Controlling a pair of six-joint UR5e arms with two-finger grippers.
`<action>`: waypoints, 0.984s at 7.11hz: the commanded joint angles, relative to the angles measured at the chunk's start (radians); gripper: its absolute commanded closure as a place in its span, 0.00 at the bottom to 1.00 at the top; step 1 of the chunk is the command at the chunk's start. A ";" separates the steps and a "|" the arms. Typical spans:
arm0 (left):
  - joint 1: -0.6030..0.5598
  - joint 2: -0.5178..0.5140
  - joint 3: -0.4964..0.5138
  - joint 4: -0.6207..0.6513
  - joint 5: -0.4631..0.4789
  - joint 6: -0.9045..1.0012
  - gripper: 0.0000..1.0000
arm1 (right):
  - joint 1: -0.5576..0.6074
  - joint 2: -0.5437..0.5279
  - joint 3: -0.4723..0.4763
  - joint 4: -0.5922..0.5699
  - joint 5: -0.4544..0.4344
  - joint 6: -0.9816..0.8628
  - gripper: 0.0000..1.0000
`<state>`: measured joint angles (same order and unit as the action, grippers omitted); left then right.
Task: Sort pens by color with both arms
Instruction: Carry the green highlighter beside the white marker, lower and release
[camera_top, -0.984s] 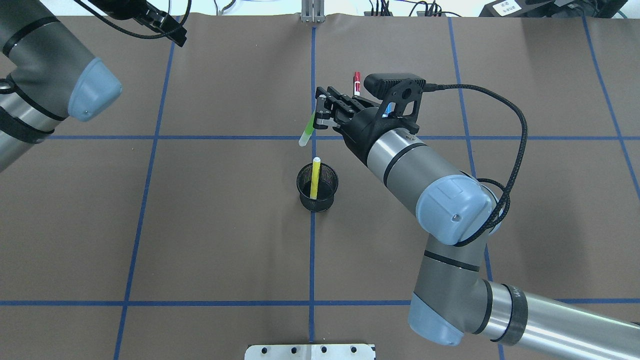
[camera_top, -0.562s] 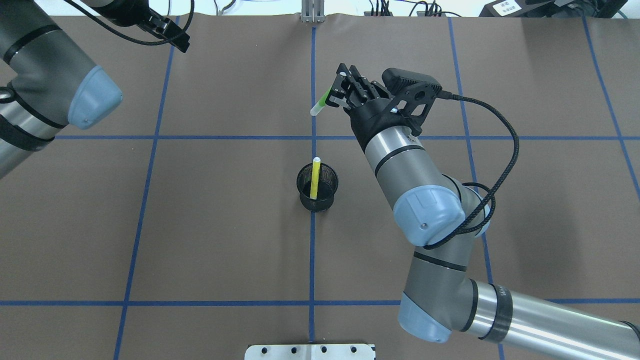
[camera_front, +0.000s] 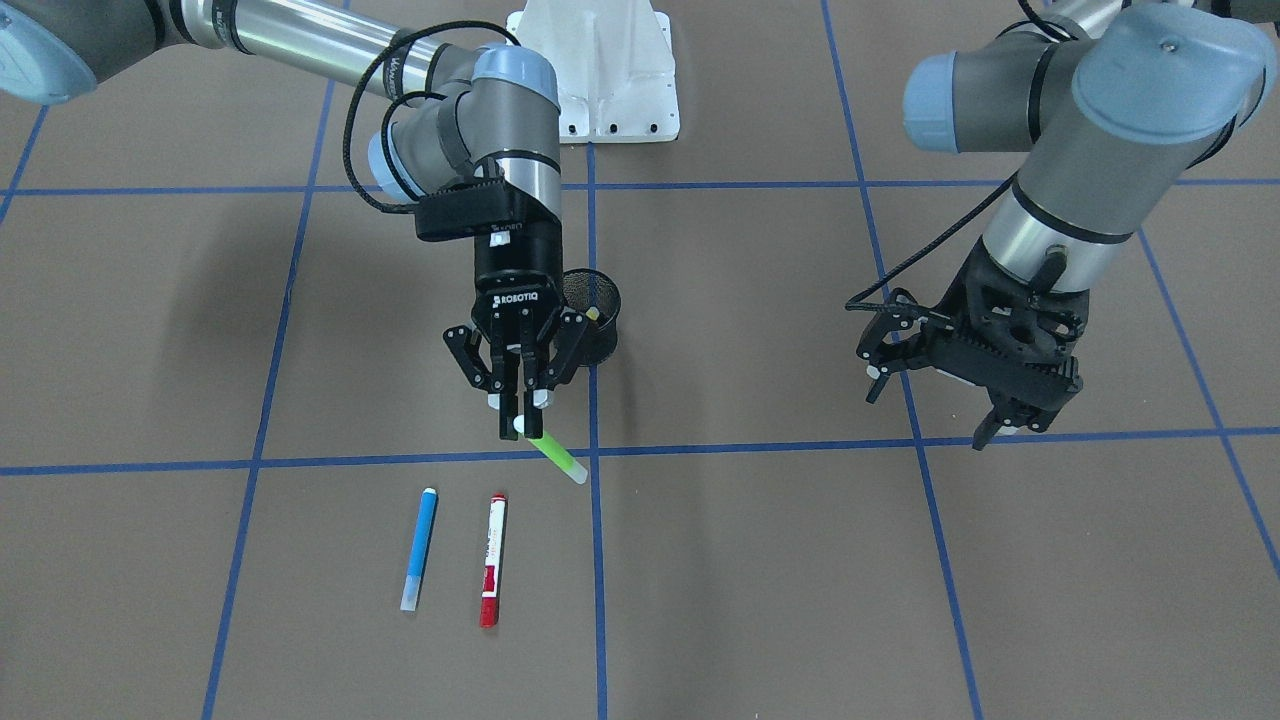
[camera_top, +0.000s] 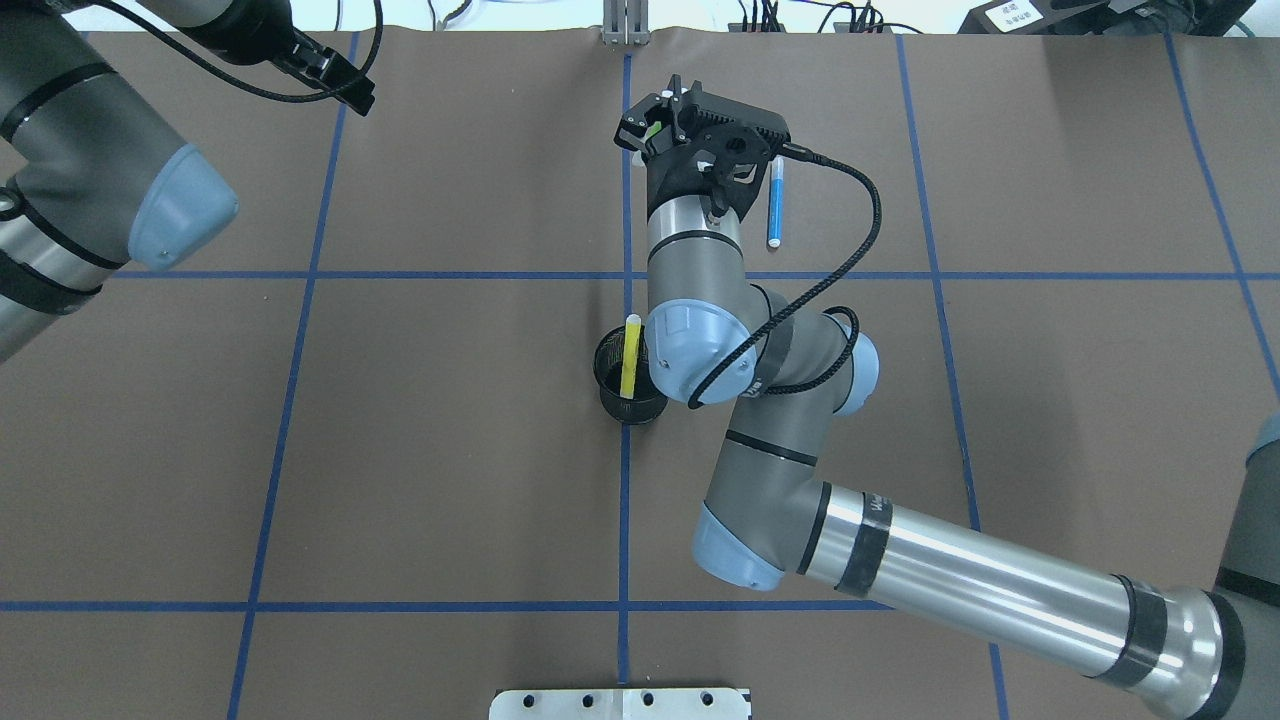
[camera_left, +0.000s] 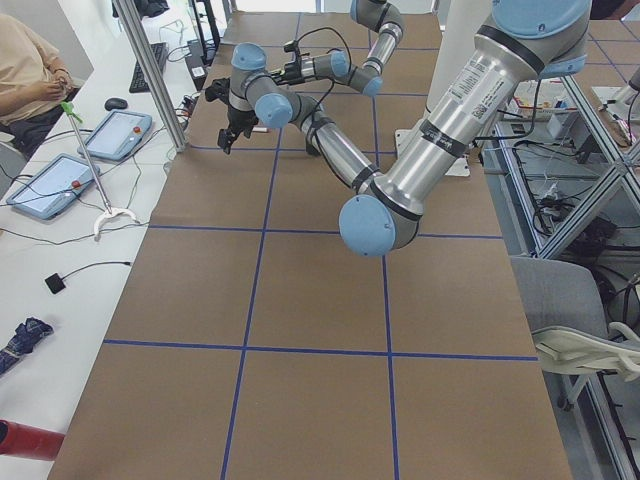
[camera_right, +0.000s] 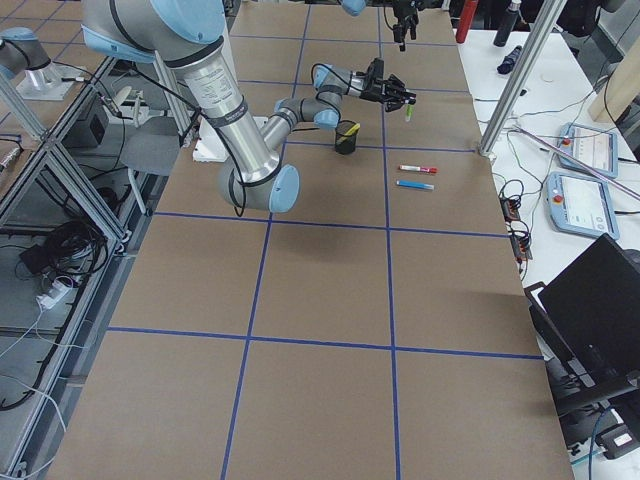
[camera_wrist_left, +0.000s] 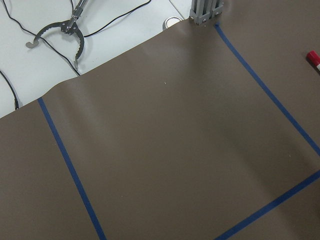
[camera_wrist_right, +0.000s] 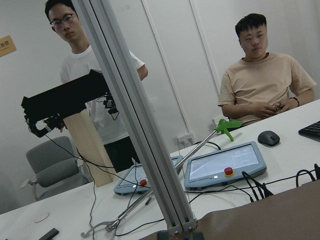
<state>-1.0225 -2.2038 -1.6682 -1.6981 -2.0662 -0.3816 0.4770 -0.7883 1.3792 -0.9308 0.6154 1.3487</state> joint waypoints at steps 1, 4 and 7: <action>0.007 0.003 0.001 0.000 0.000 0.000 0.00 | 0.046 0.120 -0.220 -0.022 -0.016 0.021 1.00; 0.009 0.018 0.005 -0.006 0.002 0.003 0.00 | 0.084 0.214 -0.413 -0.025 -0.008 0.024 1.00; 0.009 0.018 0.007 -0.006 0.002 0.004 0.00 | 0.069 0.262 -0.511 -0.026 -0.022 0.058 0.86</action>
<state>-1.0140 -2.1860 -1.6619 -1.7042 -2.0647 -0.3786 0.5558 -0.5381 0.8938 -0.9560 0.6004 1.3845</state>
